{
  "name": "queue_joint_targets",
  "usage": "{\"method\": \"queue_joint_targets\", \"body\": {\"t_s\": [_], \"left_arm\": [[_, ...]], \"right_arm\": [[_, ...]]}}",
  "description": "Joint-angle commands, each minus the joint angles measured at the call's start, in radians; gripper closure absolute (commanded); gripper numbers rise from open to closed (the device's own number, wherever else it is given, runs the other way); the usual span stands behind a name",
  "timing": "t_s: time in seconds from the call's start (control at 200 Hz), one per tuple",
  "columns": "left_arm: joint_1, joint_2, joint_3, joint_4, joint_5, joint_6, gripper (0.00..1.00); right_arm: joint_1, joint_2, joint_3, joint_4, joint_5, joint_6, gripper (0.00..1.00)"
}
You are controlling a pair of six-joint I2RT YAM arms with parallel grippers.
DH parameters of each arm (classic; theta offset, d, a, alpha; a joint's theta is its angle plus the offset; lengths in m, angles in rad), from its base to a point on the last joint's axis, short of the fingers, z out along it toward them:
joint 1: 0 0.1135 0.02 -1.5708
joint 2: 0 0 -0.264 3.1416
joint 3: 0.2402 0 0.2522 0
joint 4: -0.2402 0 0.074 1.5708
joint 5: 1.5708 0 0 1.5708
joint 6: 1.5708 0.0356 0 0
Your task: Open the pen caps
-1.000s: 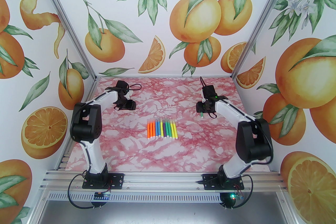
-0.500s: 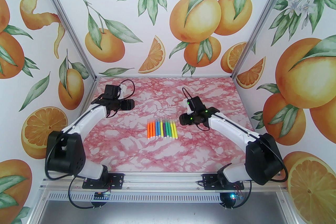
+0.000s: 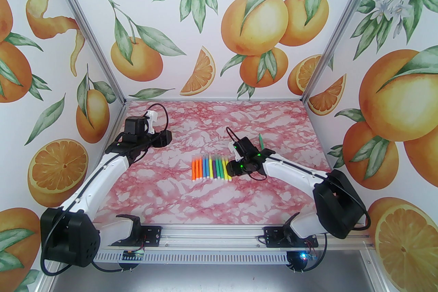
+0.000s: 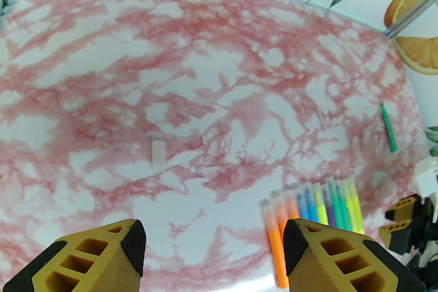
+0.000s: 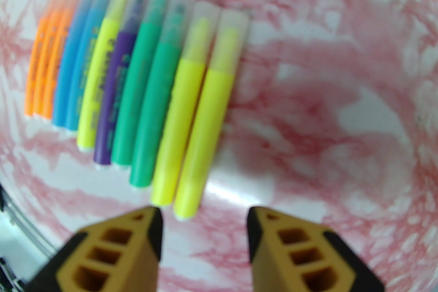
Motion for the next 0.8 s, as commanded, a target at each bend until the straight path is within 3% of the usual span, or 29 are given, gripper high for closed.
{"method": "queue_joint_targets", "body": {"t_s": [0.0,0.796], "left_arm": [[0.003,-0.038,-0.029,0.018,-0.003,-0.010,0.29],[0.003,-0.086,-0.050,0.012,-0.002,-0.012,0.29]], "right_arm": [[0.012,0.034,0.003,0.042,-0.020,0.020,0.54],[0.027,0.159,0.034,0.031,0.053,0.029,0.62]]}}
